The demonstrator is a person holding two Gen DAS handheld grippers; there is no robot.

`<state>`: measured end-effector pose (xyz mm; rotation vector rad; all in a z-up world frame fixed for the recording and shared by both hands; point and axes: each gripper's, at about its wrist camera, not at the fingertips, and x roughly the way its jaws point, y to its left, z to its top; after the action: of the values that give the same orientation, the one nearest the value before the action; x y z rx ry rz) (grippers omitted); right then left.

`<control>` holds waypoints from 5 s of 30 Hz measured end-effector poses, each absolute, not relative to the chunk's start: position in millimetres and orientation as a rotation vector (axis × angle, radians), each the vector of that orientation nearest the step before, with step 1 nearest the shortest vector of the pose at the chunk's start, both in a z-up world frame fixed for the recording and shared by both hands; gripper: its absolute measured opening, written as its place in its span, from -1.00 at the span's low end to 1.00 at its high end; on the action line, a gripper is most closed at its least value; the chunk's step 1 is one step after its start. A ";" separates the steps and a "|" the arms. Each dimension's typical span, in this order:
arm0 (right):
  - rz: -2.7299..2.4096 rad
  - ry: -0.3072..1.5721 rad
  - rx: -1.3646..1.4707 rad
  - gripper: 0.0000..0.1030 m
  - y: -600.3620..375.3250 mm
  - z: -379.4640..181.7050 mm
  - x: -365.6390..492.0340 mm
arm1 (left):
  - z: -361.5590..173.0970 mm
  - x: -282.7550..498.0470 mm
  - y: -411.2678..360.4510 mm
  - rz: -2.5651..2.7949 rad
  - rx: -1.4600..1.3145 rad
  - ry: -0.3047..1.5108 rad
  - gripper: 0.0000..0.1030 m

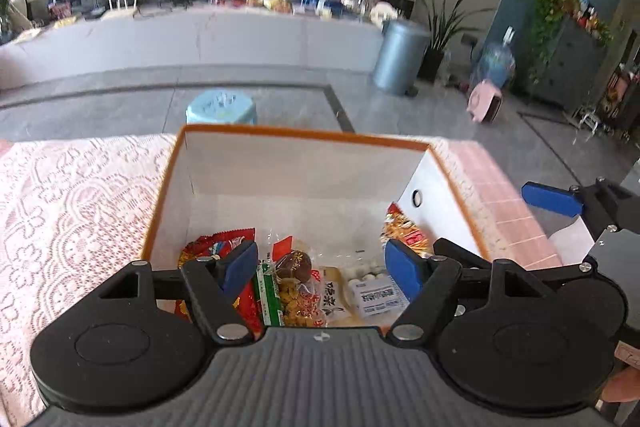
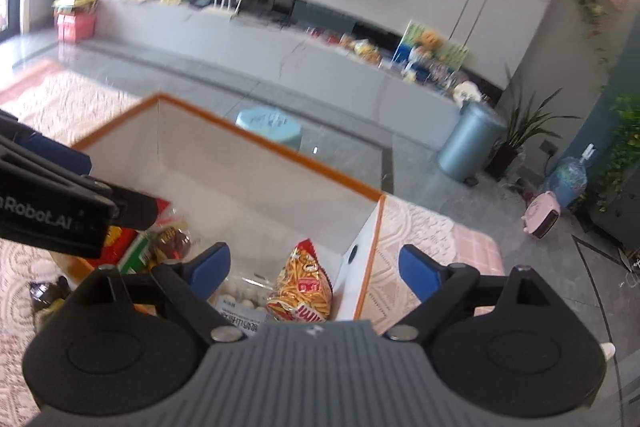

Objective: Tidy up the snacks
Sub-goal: 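Open both tools to release the items and withdraw from the box, then move the left tool to the black-and-yellow pack while the right tool approaches the clear snack bag, then grasp the black-and-yellow pack with the left tool while the right tool grasps the clear snack bag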

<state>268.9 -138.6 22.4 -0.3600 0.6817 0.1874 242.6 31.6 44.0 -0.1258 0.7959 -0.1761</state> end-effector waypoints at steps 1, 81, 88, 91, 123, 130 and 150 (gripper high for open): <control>0.182 0.660 -0.350 0.73 -138.9 26.3 260.1 | 47.9 234.8 31.4 -0.174 -0.121 0.775 0.65; 0.262 0.730 -0.077 0.93 -94.6 -66.2 132.6 | -54.1 132.1 90.7 -0.139 -0.046 0.824 0.36; 0.268 0.724 -0.085 0.93 -86.5 -68.7 149.1 | -64.8 143.8 87.2 -0.180 0.024 0.810 0.36; 0.273 0.727 -0.075 0.93 -83.9 -71.3 154.2 | -69.2 148.1 84.2 -0.203 0.039 0.802 0.32; 0.420 0.781 -0.168 0.39 -46.9 -91.9 171.8 | -77.1 168.6 119.2 -0.206 0.066 0.793 0.36; 0.440 0.818 -0.136 -0.21 -48.1 -96.7 172.7 | -80.2 171.7 120.8 -0.219 0.009 0.803 0.36; 0.354 0.802 -0.096 -0.24 -75.7 -99.7 161.6 | -96.7 194.1 113.3 -0.207 -0.116 0.831 0.56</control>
<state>161.6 -75.7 -99.7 -0.0964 0.8022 0.3545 194.1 113.3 -96.7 -0.1157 0.8314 -0.2073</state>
